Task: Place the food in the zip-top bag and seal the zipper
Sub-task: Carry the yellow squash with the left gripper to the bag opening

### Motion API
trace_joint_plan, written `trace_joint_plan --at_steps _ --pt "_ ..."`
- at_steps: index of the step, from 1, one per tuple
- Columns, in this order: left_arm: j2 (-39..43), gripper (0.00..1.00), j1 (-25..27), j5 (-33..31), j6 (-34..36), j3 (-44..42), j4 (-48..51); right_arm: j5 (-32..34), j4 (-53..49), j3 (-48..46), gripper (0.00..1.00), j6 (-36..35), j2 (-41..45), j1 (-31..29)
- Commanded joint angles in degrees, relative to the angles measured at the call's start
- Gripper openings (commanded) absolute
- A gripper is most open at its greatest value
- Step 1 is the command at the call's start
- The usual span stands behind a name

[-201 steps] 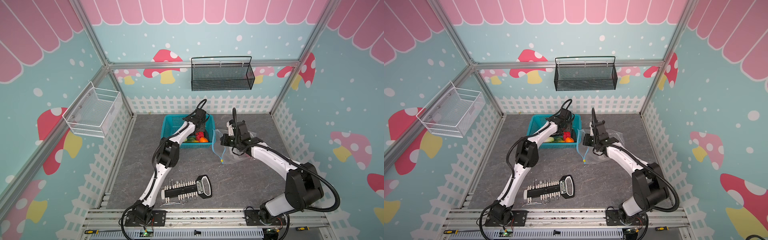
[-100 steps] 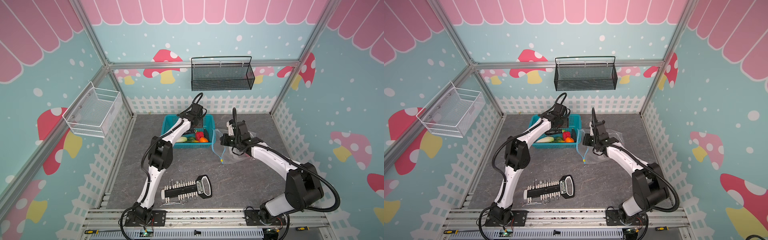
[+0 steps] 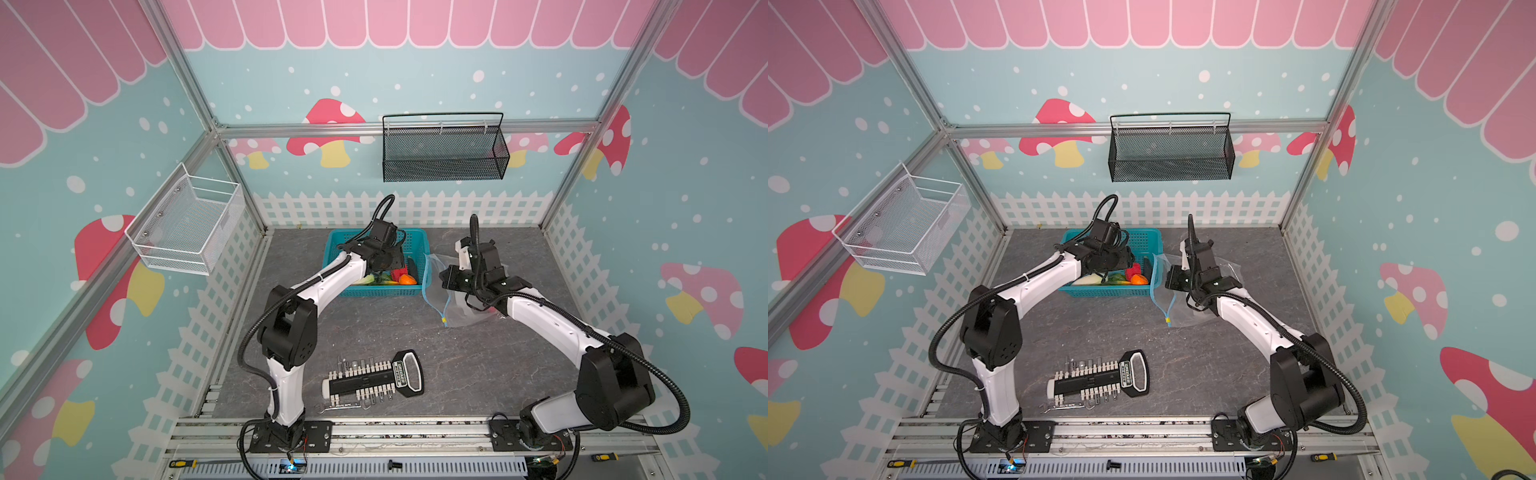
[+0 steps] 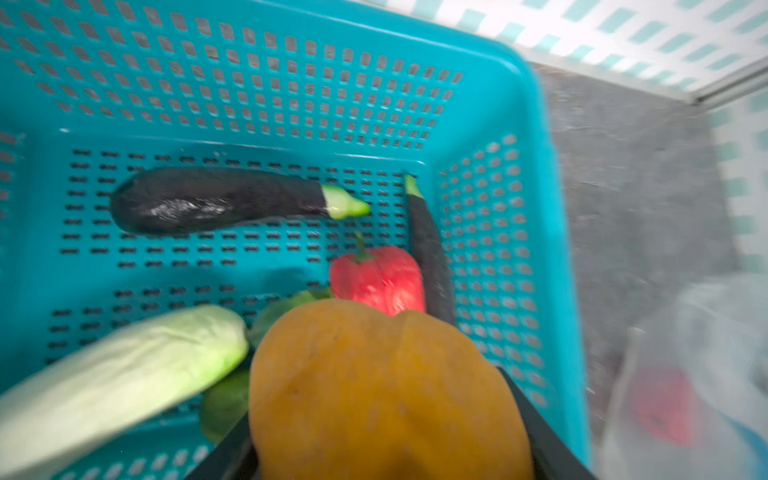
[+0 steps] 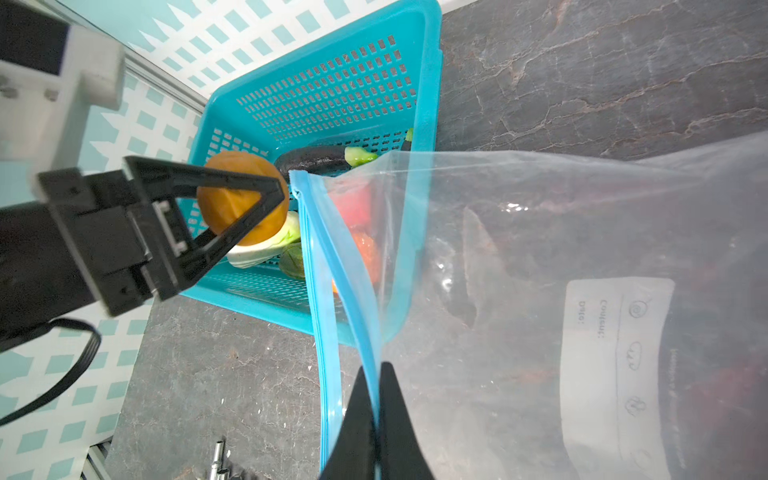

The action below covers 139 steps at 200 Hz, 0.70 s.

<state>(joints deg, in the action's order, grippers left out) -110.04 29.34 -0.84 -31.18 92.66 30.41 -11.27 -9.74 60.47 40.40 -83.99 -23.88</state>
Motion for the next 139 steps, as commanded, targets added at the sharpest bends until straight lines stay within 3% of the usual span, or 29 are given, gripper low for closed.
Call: trace_joint_plan --at_steps 1,39,67,139 --pt "5.7 0.54 2.1 4.3 -4.3 -4.7 -5.2 -0.6 1.3 -0.8 0.00 1.7 1.7 0.3" --pt "12.9 0.54 4.0 8.2 -10.2 -14.2 -11.0 -0.7 1.6 -1.0 0.00 2.4 2.3 0.3" --pt "16.0 0.54 6.9 8.6 -12.2 -16.3 -13.6 -1.2 2.0 -1.6 0.00 3.0 2.3 0.3" --pt "16.5 0.52 10.9 12.8 -19.4 -21.7 -28.2 -2.3 2.8 -1.4 0.00 4.2 2.8 0.3"
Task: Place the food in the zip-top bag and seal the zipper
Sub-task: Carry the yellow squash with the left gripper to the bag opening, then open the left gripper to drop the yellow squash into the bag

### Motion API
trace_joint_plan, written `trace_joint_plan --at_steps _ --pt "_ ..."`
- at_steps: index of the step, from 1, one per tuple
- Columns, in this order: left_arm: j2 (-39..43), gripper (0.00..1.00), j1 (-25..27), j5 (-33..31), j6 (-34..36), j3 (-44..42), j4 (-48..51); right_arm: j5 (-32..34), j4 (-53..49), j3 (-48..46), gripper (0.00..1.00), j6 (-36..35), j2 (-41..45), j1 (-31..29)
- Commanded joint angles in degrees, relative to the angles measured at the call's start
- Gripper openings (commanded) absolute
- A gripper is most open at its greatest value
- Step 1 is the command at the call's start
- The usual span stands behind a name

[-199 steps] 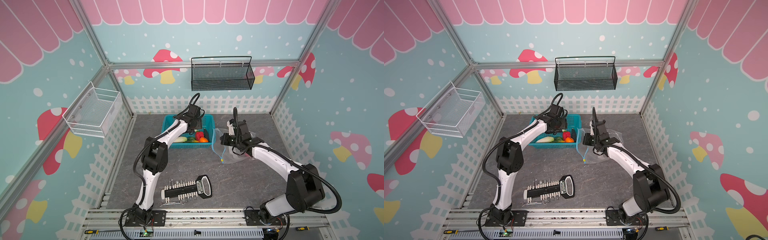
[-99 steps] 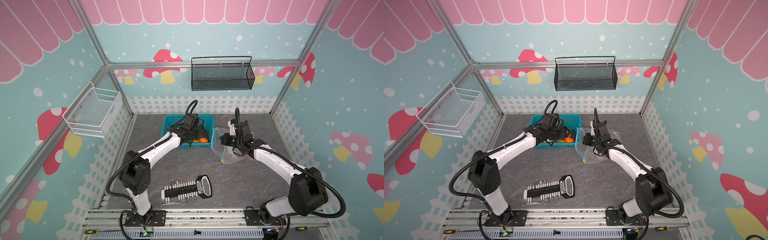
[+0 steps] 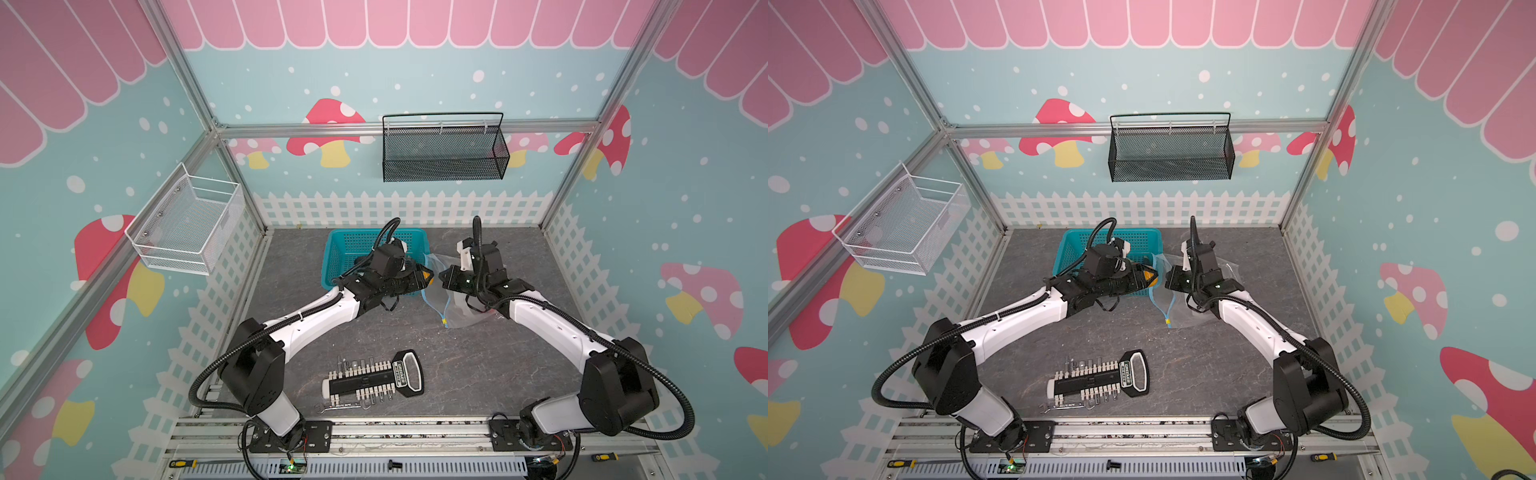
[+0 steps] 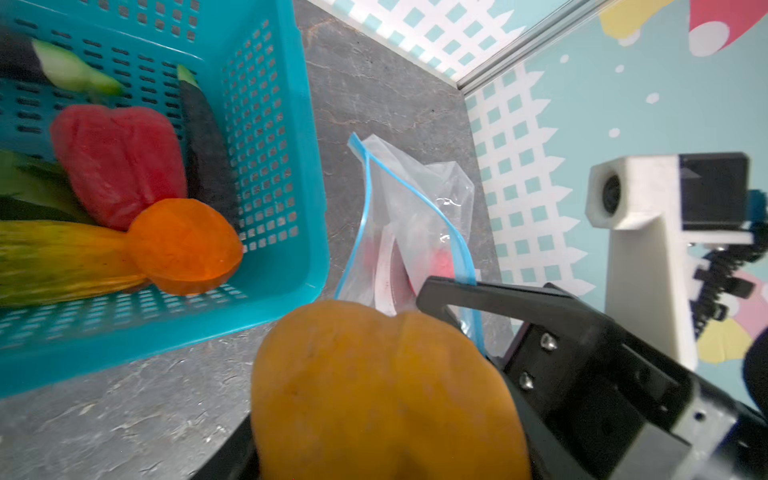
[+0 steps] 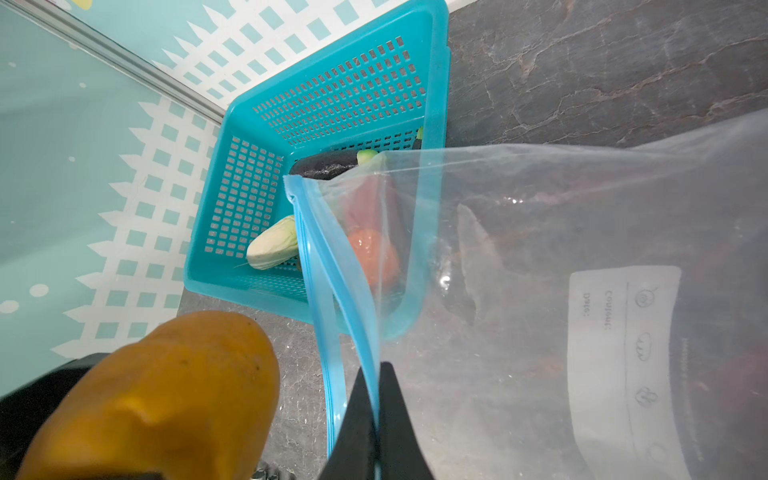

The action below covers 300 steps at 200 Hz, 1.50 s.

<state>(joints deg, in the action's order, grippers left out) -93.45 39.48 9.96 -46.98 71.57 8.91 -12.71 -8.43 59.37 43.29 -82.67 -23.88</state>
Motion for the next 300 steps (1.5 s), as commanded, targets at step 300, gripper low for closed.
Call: trace_joint_plan --at_steps 300 --pt "-7.2 0.67 2.7 -0.4 0.2 0.6 -5.5 -0.5 0.9 1.3 0.00 1.4 4.2 0.3"
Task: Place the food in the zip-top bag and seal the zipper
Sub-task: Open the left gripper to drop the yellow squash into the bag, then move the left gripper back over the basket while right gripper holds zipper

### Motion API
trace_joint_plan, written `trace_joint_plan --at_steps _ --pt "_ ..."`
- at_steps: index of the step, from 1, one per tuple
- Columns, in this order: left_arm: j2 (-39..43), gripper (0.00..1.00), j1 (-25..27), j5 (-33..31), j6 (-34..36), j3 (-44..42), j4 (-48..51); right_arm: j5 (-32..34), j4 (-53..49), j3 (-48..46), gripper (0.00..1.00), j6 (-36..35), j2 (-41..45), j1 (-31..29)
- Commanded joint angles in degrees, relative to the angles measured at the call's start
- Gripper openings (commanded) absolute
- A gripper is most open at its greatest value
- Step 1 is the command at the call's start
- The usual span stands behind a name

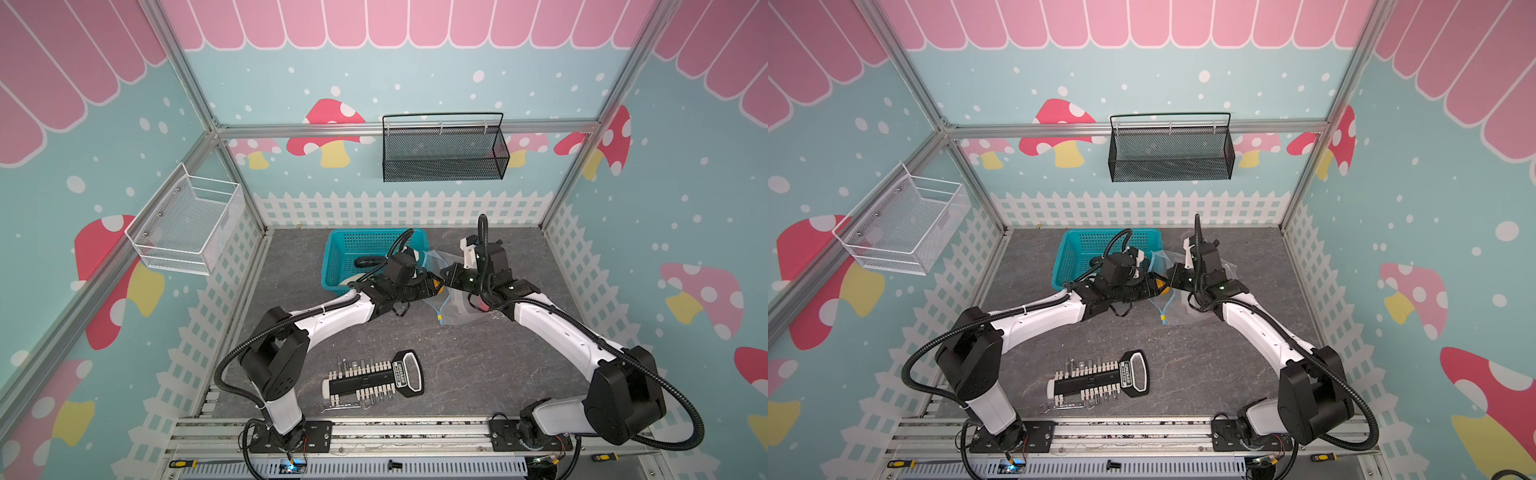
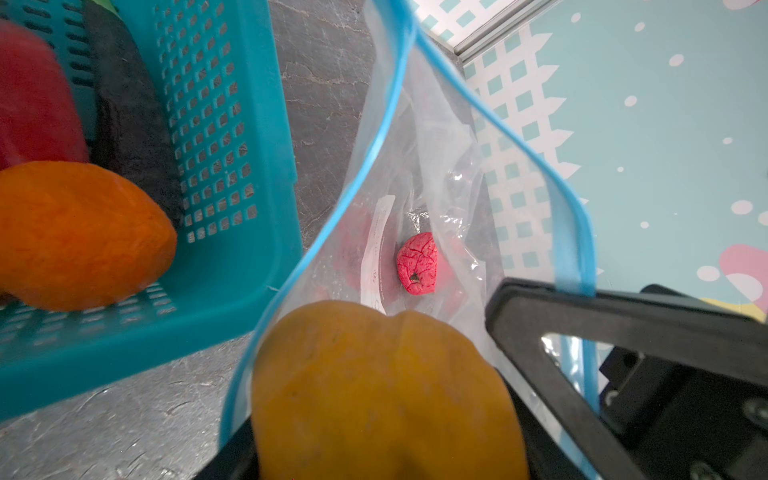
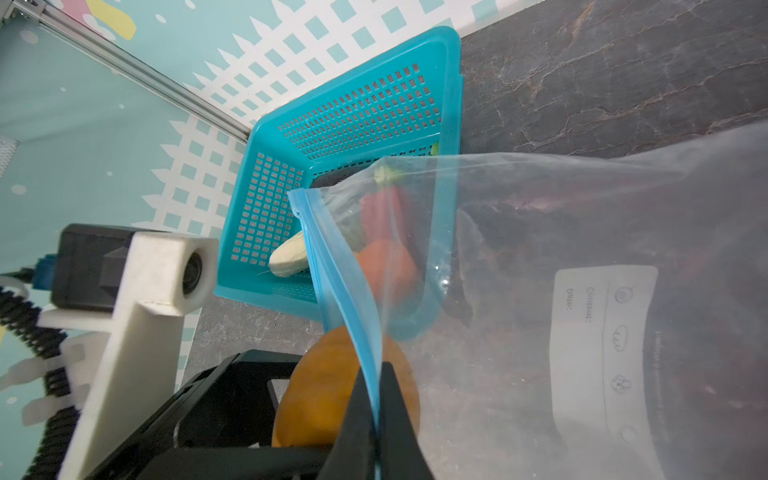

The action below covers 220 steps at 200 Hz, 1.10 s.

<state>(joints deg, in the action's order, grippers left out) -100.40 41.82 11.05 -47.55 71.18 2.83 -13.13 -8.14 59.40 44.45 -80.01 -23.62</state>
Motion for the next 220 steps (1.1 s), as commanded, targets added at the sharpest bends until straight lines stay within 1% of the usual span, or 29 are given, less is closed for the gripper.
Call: trace_joint_plan --at_steps 1,39,76,121,145,167,193,210,220 --pt "-0.3 0.67 0.4 -1.5 0.8 1.0 0.6 -0.1 0.6 1.2 0.00 0.3 1.5 0.0" --pt "0.4 0.84 0.5 -2.2 1.4 0.7 0.7 -0.2 0.7 1.3 0.00 0.3 1.1 0.1" --pt "0.8 0.90 0.8 -2.4 1.7 0.5 0.7 -0.3 0.8 1.0 0.00 0.4 1.1 0.1" --pt "1.6 0.91 0.9 -2.7 2.6 0.5 0.6 -0.4 0.8 1.2 0.00 0.5 1.1 0.0" --pt "3.5 0.92 1.1 -6.2 7.6 0.6 3.3 -0.2 0.8 0.9 0.00 0.4 1.4 0.1" --pt "5.6 0.93 0.6 -10.8 13.0 1.6 7.2 0.4 0.4 0.6 0.00 0.5 1.9 0.1" --pt "6.4 0.93 -2.2 -13.9 16.9 3.6 12.1 0.9 0.4 -0.1 0.00 0.5 2.6 0.1" --pt "5.1 0.93 -5.1 -13.2 17.4 4.9 14.7 0.8 0.3 -0.4 0.00 0.6 2.6 0.1" --pt "3.2 0.92 -7.2 -11.2 17.6 7.0 17.5 0.6 0.4 -0.5 0.00 0.7 2.5 0.1"
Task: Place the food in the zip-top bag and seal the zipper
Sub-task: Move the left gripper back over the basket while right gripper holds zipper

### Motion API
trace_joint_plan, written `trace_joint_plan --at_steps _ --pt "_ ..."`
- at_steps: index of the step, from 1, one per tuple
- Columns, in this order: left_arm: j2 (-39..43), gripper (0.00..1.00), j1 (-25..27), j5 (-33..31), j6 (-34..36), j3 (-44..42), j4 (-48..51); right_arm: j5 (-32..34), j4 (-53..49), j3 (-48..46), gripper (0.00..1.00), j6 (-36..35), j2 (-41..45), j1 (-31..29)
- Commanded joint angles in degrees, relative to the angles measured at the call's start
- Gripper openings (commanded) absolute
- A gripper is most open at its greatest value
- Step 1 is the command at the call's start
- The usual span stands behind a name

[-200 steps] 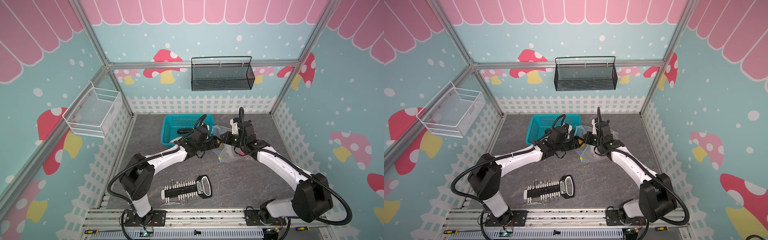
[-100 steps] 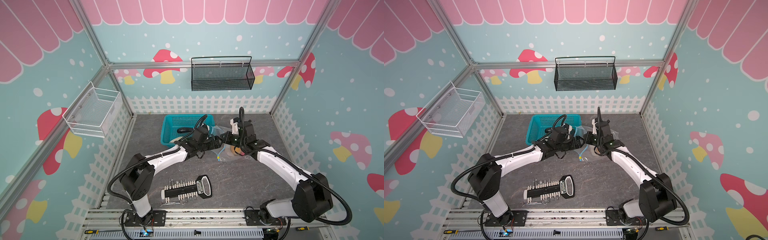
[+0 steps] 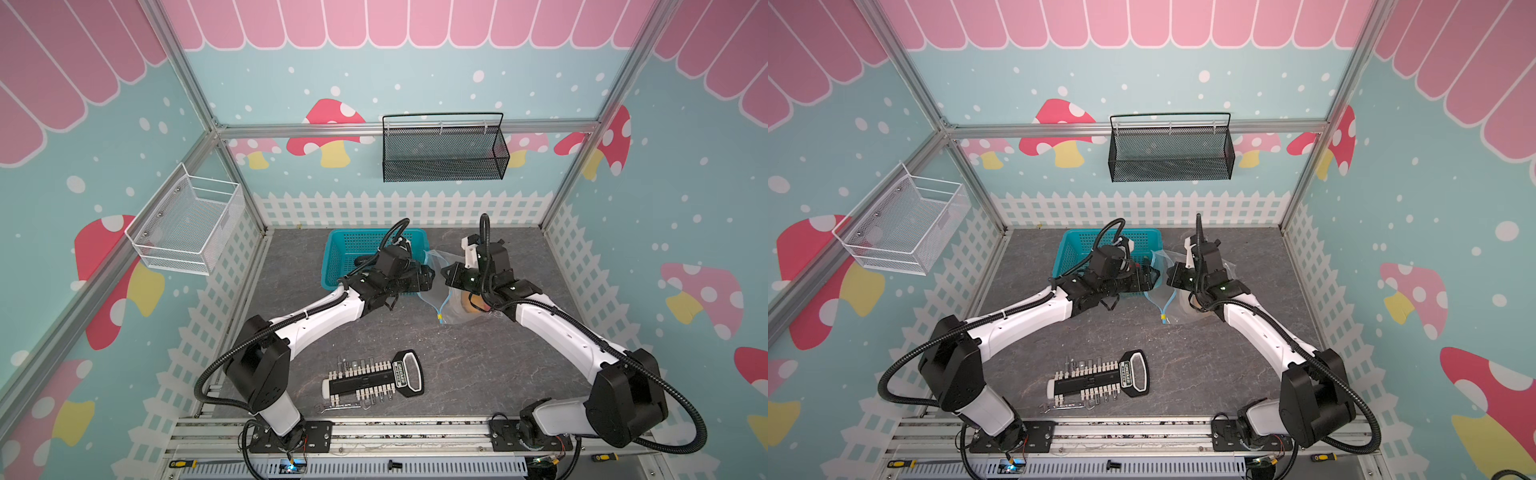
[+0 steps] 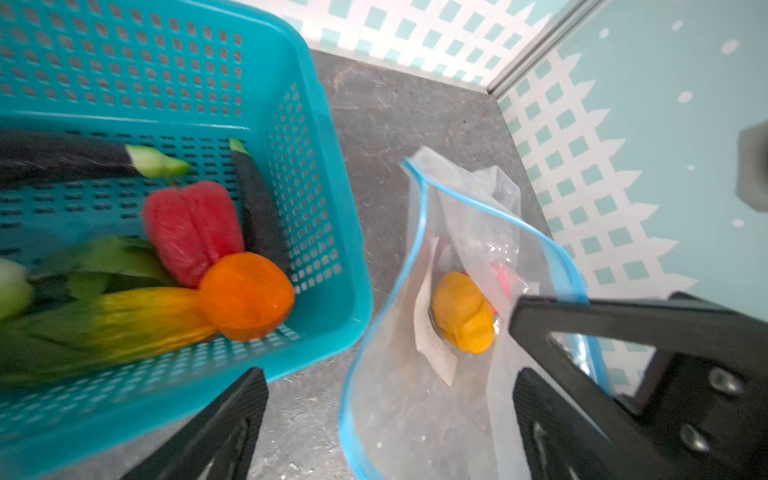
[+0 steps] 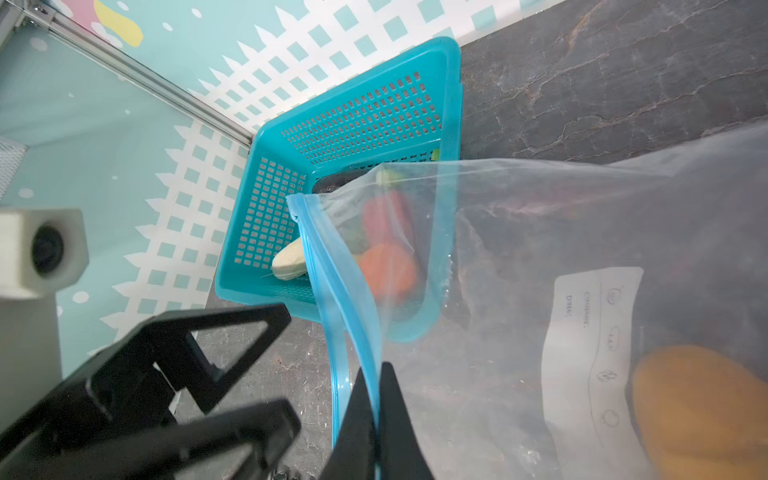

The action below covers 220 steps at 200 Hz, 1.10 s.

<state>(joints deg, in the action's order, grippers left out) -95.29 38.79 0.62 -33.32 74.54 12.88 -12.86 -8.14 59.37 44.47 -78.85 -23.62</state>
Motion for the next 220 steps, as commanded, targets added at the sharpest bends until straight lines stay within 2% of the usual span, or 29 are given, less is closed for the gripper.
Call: trace_joint_plan --at_steps 1,32,78,106,133,150,175,189,220 --pt "-2.1 0.92 -4.3 -0.7 3.3 3.9 7.8 0.3 0.4 -0.4 0.00 0.7 1.3 0.1" --pt "-7.4 0.92 -7.8 0.8 3.9 10.9 16.1 0.1 0.5 -0.2 0.00 0.7 0.6 0.0" --pt "-16.5 0.94 -8.5 1.5 5.8 22.5 26.8 0.3 0.7 -0.4 0.00 0.2 0.3 0.1" --pt "-18.5 0.90 -8.4 6.0 8.1 24.2 28.1 1.5 -0.2 -0.4 0.00 -0.7 1.0 0.0" --pt "-19.6 0.87 -8.8 7.2 12.2 25.2 29.7 2.0 -0.6 -0.4 0.00 -1.2 1.5 0.2" --pt "-21.8 0.84 -9.8 10.6 14.3 27.4 31.9 1.9 -0.5 -0.3 0.00 -1.2 1.4 0.2" --pt "-24.9 0.85 -10.0 13.1 15.2 31.4 35.5 1.8 -0.6 -0.1 0.00 -1.3 1.3 0.3" --pt "-26.1 0.88 -9.6 13.2 15.9 33.5 37.3 2.0 -0.6 0.1 0.00 -1.3 1.5 0.3" --pt "-28.4 0.88 -9.1 9.9 17.0 36.9 41.0 2.3 -0.5 0.1 0.00 -1.5 1.6 0.4"
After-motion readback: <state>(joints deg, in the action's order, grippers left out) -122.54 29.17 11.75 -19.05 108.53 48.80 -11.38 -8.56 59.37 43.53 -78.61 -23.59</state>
